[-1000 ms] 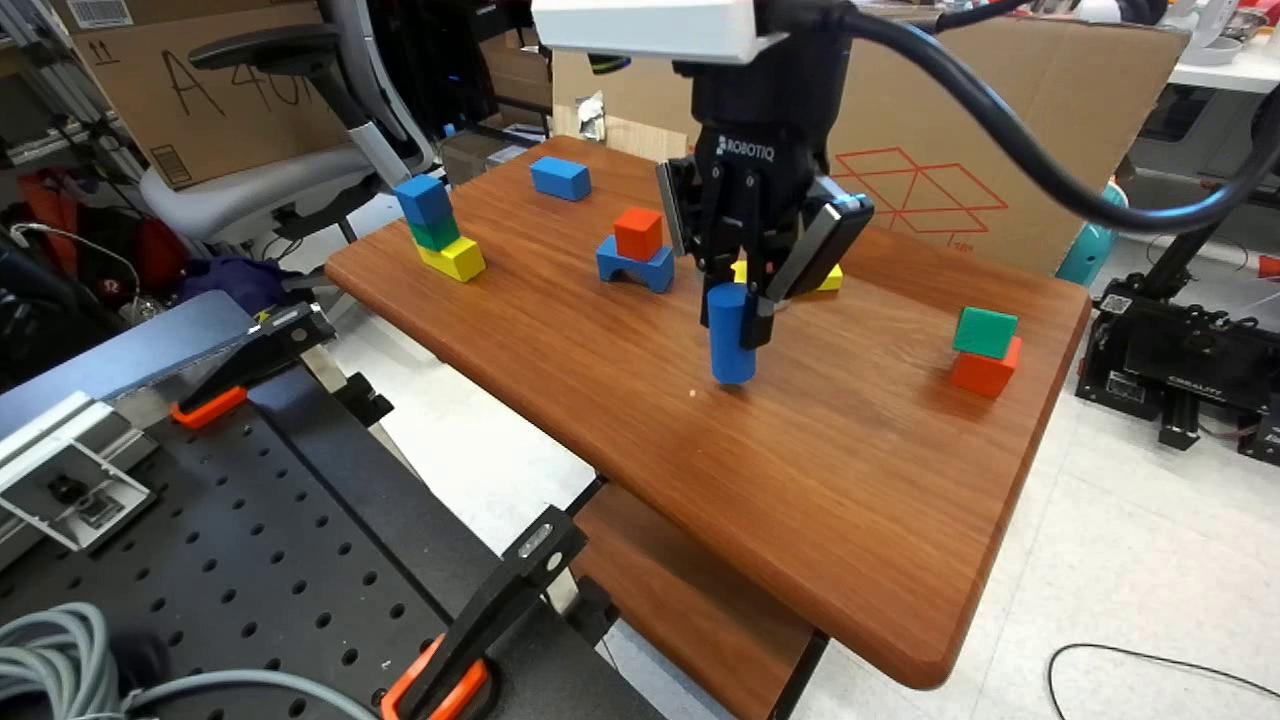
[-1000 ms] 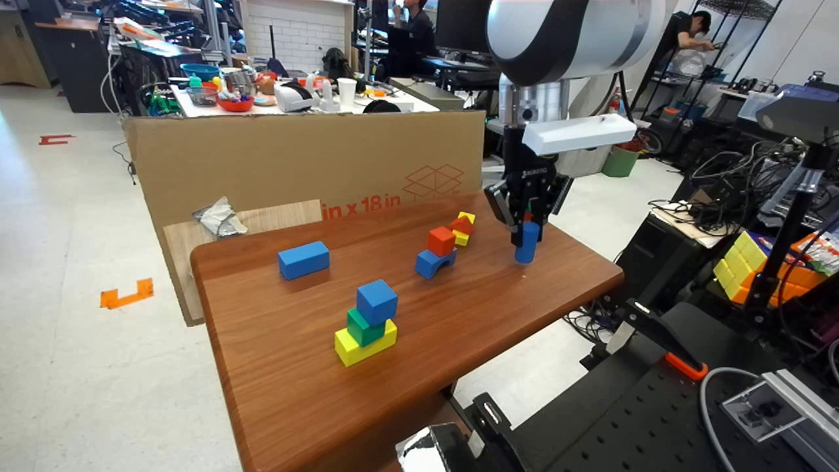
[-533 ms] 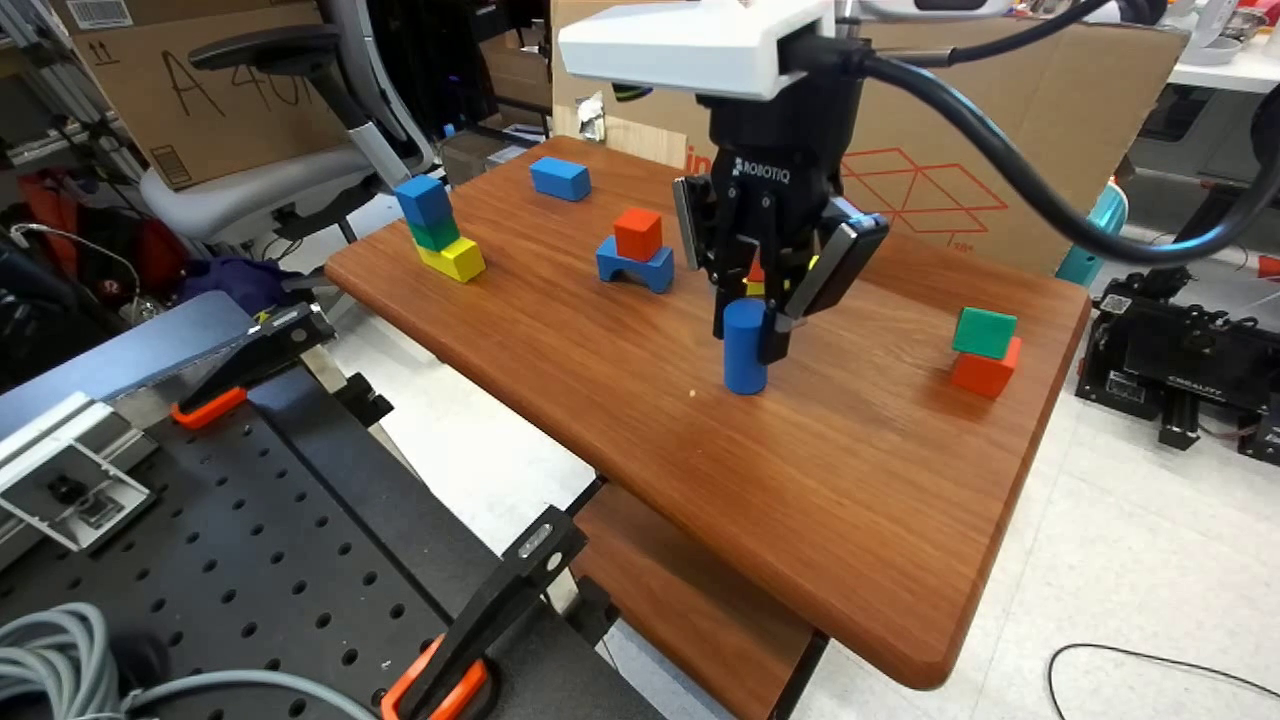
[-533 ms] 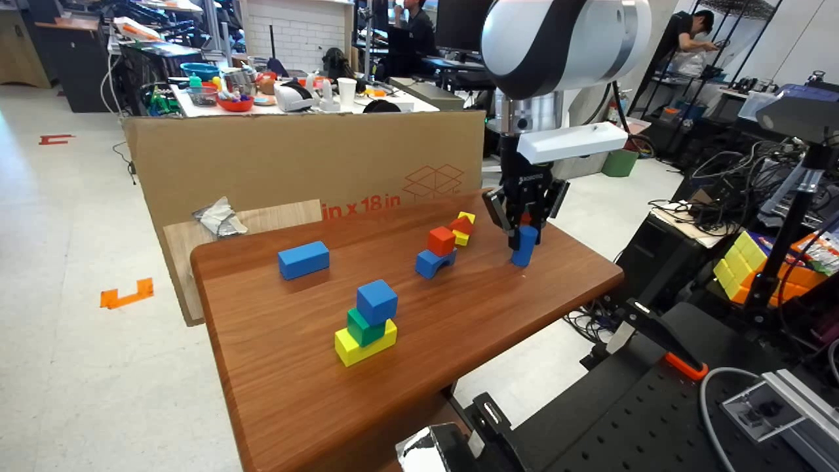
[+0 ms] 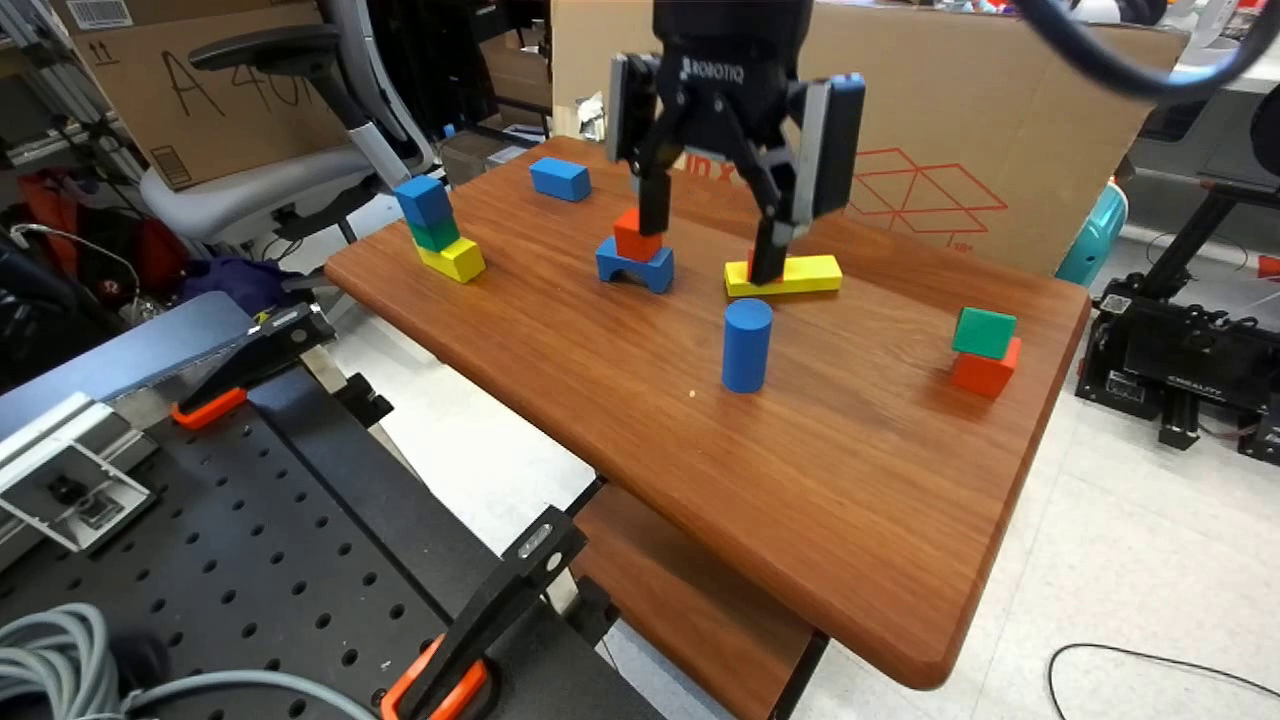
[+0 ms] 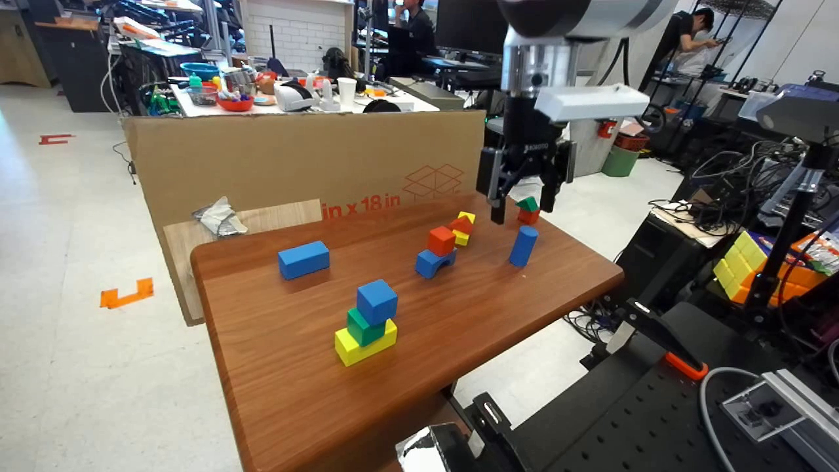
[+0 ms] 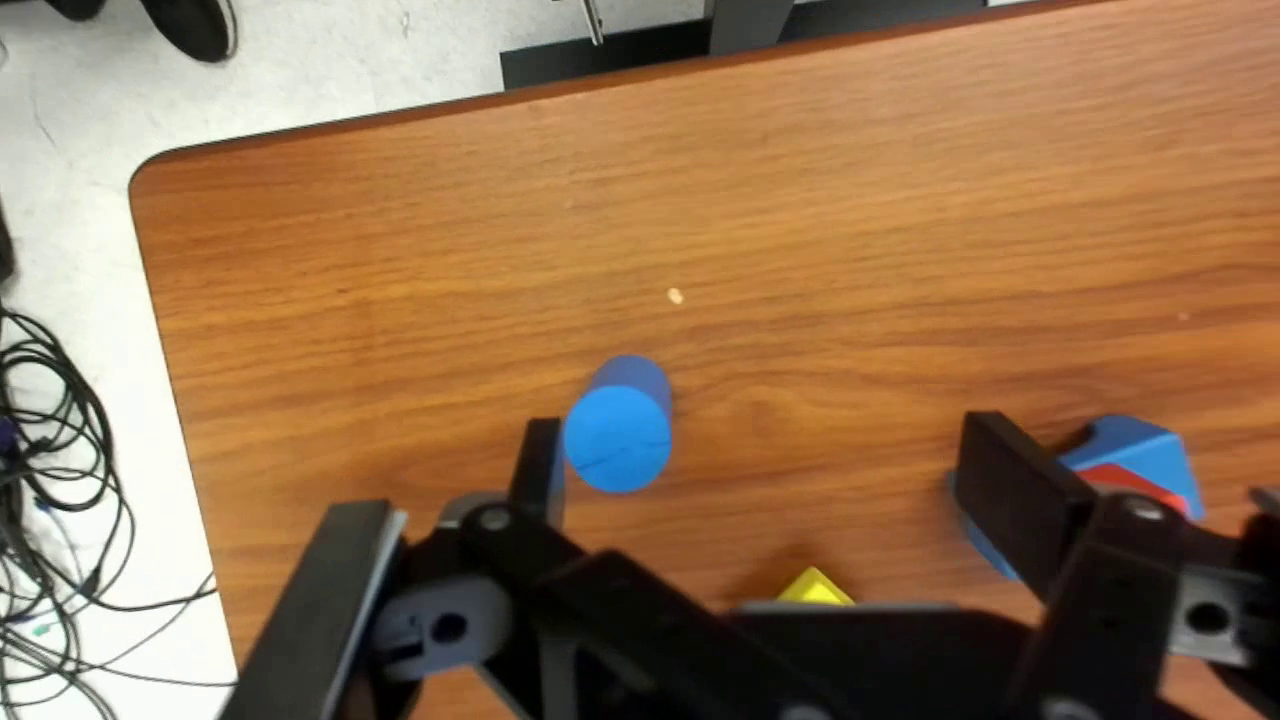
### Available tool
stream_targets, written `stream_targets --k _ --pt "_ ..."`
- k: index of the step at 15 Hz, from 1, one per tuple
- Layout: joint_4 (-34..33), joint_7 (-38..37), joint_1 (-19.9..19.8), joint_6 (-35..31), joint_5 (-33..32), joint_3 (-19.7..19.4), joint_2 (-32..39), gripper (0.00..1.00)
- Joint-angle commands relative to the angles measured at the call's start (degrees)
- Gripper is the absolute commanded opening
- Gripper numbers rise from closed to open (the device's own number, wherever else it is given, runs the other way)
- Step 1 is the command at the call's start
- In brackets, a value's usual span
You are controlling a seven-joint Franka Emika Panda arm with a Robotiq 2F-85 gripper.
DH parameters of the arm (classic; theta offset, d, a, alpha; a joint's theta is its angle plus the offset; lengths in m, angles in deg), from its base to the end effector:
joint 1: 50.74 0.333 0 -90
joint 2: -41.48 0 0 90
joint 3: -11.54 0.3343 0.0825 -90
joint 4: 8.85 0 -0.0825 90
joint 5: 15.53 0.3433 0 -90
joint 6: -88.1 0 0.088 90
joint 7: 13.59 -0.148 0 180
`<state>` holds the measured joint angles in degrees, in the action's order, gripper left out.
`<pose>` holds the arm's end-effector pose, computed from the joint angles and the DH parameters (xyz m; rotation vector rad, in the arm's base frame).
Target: Move the blue cylindrical block to the front
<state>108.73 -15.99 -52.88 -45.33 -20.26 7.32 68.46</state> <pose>0.5457 -0.0648 0.2003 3.0426 -0.1302 -0.3006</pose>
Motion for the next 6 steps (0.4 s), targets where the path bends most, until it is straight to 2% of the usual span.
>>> stream_targets --k 1,3,4,6 --pt "7.6 5.2 -1.7 2.9 4.0 2.1 -13.7 1.0" --pt "7.0 6.3 -2.3 10.3 9.6 2.6 -19.0 1.0" --pt "4.5 4.0 -0.8 5.8 5.7 1.5 -12.5 1.0" --pt "5.1 4.8 -1.0 9.9 7.8 1.6 -17.3 1.0"
